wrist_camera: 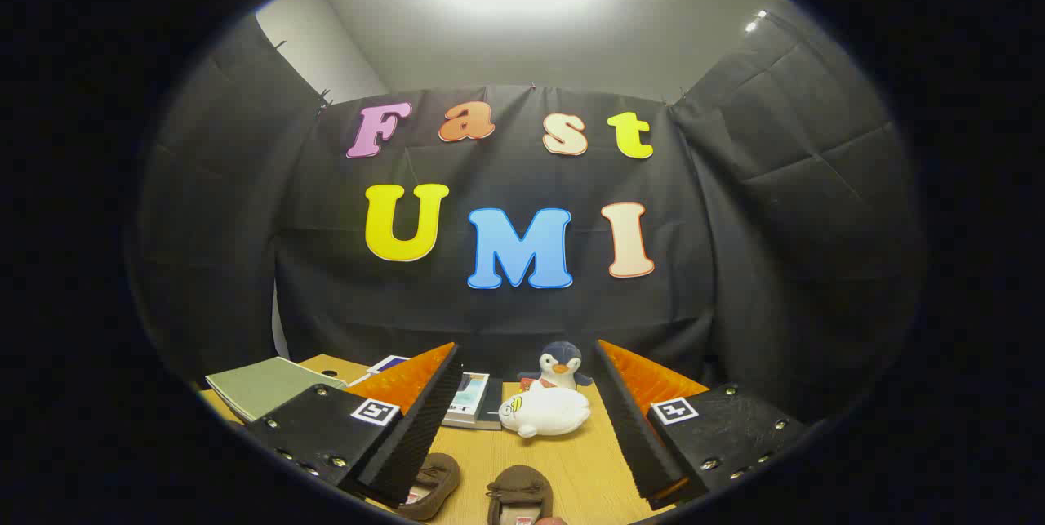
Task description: Open the storage box then place both shoes into the box .Put the left shoe in first, then the right shoe, with the right side of both shoes facing outward in a uniform manner.
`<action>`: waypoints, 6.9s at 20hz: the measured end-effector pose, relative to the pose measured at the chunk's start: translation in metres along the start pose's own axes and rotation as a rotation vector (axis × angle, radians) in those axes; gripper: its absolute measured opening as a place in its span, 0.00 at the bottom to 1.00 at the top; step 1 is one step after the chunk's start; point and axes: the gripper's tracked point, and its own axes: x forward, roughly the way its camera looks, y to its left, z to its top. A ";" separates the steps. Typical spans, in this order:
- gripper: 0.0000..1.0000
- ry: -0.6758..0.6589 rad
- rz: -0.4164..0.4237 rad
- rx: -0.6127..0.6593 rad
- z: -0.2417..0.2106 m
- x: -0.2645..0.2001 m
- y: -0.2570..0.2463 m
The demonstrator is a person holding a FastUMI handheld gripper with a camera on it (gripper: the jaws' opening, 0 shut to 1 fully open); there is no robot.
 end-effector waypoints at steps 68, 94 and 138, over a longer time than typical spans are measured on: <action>0.97 0.780 0.354 1.330 -0.200 -0.038 0.296; 0.00 0.812 0.531 1.335 -0.159 -0.041 0.306; 0.14 0.655 0.993 0.559 0.013 -0.029 0.540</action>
